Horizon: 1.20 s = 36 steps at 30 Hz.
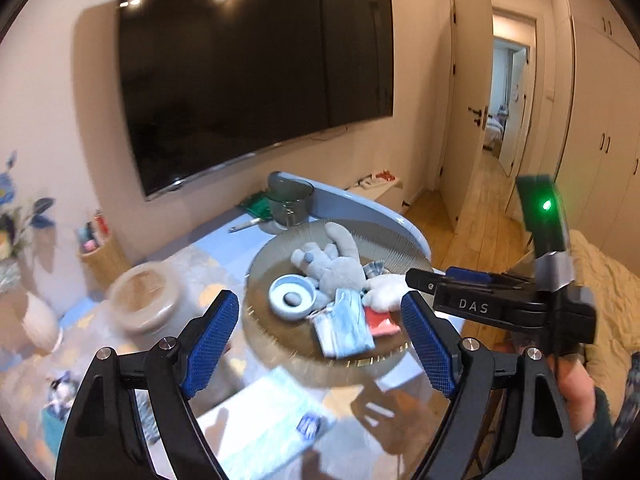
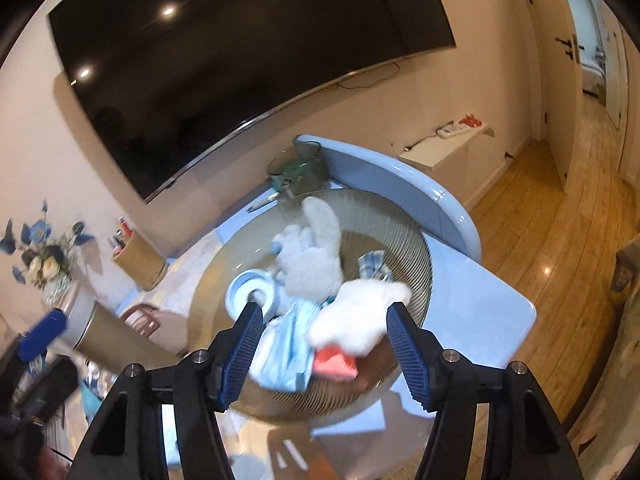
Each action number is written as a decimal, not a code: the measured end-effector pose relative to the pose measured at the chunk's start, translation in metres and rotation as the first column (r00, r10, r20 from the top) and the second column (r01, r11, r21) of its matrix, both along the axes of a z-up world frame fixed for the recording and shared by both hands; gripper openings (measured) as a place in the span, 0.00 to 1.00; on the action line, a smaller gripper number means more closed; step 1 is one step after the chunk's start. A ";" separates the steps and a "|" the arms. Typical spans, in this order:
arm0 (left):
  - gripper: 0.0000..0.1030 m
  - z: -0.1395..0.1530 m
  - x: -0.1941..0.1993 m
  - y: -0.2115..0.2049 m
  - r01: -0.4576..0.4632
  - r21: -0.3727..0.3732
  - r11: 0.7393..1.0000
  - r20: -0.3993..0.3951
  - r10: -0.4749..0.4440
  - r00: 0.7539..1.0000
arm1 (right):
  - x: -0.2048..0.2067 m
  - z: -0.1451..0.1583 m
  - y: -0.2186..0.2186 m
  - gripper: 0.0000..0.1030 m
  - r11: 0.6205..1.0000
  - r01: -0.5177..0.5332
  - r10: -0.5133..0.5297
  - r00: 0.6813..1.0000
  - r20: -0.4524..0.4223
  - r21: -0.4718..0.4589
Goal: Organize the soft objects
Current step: 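Open both grippers to drop the ring and plush onto the plate, then move both empty grippers back to the desk pile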
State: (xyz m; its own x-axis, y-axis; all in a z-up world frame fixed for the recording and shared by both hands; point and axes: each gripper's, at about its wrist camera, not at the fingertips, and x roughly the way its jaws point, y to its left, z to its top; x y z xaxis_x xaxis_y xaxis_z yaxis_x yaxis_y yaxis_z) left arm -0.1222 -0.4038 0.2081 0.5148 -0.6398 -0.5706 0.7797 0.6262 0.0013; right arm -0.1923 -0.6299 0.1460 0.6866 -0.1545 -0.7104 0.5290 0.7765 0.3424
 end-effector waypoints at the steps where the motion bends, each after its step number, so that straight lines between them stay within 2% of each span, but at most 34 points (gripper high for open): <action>1: 0.80 0.005 -0.004 0.016 -0.009 -0.016 1.000 0.000 0.009 1.000 | -0.004 0.003 0.009 0.61 1.000 -0.011 0.011 1.000 0.002 -0.008; 5: 0.80 0.015 -0.008 0.083 -0.102 -0.040 0.994 0.028 0.103 0.994 | -0.014 0.013 0.052 0.61 0.995 -0.080 0.080 0.997 0.005 -0.058; 8: 0.80 0.025 0.000 0.137 -0.204 -0.045 0.978 0.044 0.206 0.978 | -0.017 0.020 0.091 0.61 0.983 -0.153 0.155 0.988 0.005 -0.102; 10: 0.80 0.035 0.007 0.176 -0.282 -0.067 0.957 0.051 0.286 0.957 | -0.015 0.026 0.117 0.61 0.971 -0.207 0.210 0.978 0.012 -0.121; 13: 0.80 0.048 0.017 0.239 -0.403 -0.113 0.908 0.067 0.412 0.909 | -0.008 0.037 0.160 0.61 0.945 -0.292 0.299 0.954 0.032 -0.145; 17: 0.80 0.048 0.023 0.299 -0.500 -0.121 0.857 0.098 0.512 0.853 | 0.010 0.048 0.222 0.61 0.888 -0.425 0.438 0.898 0.046 -0.175; 21: 0.80 0.007 0.045 0.341 -0.588 -0.075 0.806 0.046 0.592 0.805 | 0.037 0.042 0.289 0.61 0.817 -0.547 0.560 0.828 0.020 -0.183; 23: 0.80 -0.026 0.062 0.359 -0.627 -0.030 0.778 0.007 0.628 0.778 | 0.053 0.029 0.321 0.61 0.783 -0.598 0.605 0.796 -0.016 -0.173; 25: 0.80 -0.065 0.082 0.376 -0.669 0.019 0.743 -0.041 0.670 0.742 | 0.070 0.010 0.350 0.61 0.749 -0.648 0.649 0.759 -0.045 -0.134; 28: 0.80 -0.113 0.093 0.397 -0.692 0.038 0.721 -0.128 0.691 0.712 | 0.092 -0.030 0.393 0.61 0.690 -0.716 0.709 0.698 -0.098 -0.103; 30: 0.80 -0.140 0.099 0.404 -0.697 0.047 0.715 -0.169 0.694 0.700 | 0.106 -0.057 0.418 0.61 0.639 -0.760 0.748 0.650 -0.133 -0.123; 33: 0.80 -0.162 0.103 0.409 -0.717 0.053 0.695 -0.150 0.716 0.682 | 0.119 -0.082 0.441 0.61 0.595 -0.789 0.771 0.614 -0.169 -0.151; 35: 0.80 -0.173 0.104 0.413 -0.732 0.059 0.679 -0.156 0.730 0.665 | 0.122 -0.093 0.450 0.61 0.584 -0.787 0.767 0.615 -0.182 -0.198; 36: 0.80 -0.176 0.106 0.414 -0.729 0.076 0.680 -0.184 0.728 0.660 | 0.125 -0.097 0.453 0.61 0.580 -0.787 0.766 0.615 -0.187 -0.211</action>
State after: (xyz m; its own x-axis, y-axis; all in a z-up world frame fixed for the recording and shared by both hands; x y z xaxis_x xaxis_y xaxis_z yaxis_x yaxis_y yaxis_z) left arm -0.0158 0.0106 0.0324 0.7035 -0.1080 -0.7025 0.0584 0.9938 -0.0944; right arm -0.0676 -0.1774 0.0489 0.5816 0.2394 -0.7775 -0.3034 0.9506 0.0657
